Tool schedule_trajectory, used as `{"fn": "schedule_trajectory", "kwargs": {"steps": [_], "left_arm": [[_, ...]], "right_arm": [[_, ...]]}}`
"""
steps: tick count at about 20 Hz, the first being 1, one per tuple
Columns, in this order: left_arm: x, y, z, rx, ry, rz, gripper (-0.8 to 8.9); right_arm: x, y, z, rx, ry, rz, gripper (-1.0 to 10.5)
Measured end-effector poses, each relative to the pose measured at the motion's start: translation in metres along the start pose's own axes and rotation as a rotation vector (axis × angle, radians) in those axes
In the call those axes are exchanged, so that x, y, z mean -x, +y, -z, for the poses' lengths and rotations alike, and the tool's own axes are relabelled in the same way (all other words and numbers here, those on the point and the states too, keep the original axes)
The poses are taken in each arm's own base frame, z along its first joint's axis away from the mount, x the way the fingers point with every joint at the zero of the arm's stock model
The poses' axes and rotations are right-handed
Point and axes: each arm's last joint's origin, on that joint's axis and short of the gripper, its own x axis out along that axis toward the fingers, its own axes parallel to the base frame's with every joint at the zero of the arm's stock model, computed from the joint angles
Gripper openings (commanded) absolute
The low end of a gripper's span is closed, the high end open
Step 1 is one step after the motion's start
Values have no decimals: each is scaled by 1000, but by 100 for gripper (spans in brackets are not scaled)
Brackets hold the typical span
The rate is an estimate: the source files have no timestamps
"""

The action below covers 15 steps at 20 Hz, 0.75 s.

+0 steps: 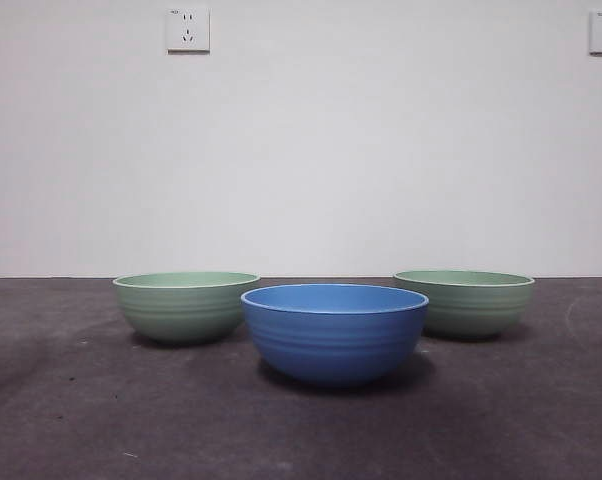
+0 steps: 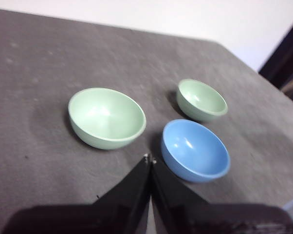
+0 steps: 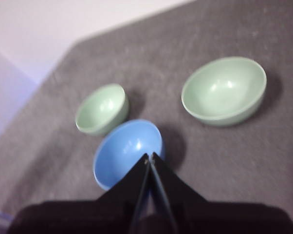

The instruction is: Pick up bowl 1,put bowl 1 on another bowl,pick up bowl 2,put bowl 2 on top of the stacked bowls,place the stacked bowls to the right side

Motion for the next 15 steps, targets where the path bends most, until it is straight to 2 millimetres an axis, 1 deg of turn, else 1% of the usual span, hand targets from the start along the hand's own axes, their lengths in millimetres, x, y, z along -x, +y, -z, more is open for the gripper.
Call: {"fn": "schedule_trajectory", "kwargs": {"steps": [4, 9, 12, 15], "left_arm": [[1, -3, -14, -23, 76, 28, -7], [0, -6, -25, -14, 200, 65, -7], [-3, -6, -27, -8, 273, 86, -7], [-6, -6, -25, -16, 304, 100, -4]], "right_arm": [[4, 7, -20, 56, 117, 21, -11], [6, 12, -37, 91, 257, 31, -11], [4, 12, -40, 94, 339, 32, -11], [-1, 10, -39, 97, 384, 33, -8]]}}
